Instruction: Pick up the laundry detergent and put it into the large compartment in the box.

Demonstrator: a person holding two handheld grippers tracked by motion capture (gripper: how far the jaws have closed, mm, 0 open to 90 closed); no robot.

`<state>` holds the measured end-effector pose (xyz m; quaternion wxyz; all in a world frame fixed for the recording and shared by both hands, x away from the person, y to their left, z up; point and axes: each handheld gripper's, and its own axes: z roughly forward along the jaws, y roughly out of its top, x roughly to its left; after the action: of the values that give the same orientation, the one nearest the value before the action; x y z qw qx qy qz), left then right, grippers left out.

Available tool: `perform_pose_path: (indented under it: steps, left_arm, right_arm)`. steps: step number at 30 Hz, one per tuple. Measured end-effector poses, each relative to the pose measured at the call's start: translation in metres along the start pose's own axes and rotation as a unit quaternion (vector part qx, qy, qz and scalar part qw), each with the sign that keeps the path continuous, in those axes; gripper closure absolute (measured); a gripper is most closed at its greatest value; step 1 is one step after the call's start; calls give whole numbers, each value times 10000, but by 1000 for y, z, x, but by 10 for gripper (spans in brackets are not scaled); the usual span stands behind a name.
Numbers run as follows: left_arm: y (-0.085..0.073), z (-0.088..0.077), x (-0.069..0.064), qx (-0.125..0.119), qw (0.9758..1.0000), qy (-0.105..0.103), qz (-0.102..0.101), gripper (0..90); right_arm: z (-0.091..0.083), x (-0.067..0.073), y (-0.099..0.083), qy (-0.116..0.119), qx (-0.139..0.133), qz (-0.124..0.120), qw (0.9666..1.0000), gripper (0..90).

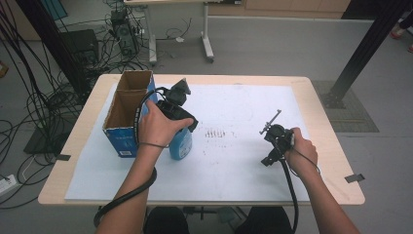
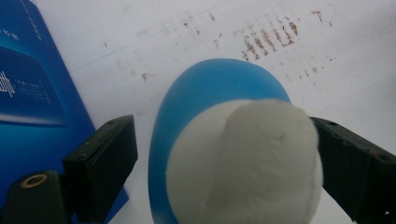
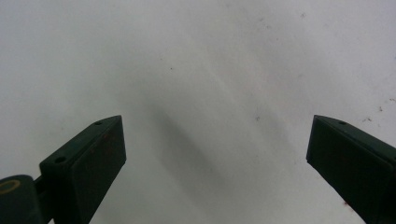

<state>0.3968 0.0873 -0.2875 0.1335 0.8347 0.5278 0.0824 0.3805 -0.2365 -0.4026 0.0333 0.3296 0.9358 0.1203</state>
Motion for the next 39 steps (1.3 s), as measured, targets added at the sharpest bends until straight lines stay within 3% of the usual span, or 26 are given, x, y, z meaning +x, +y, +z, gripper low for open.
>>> perform_pose_path:
  steps: [19,39]
  left_arm:
    - [-1,-2,-1,32,10000,25,27,255]
    - [-1,-3,-1,99,9999,4,-24,320]
  right_arm:
    - [1,2,1,-14,26,-34,10000,44]
    - [0,2,1,-16,37,-32,10000,44]
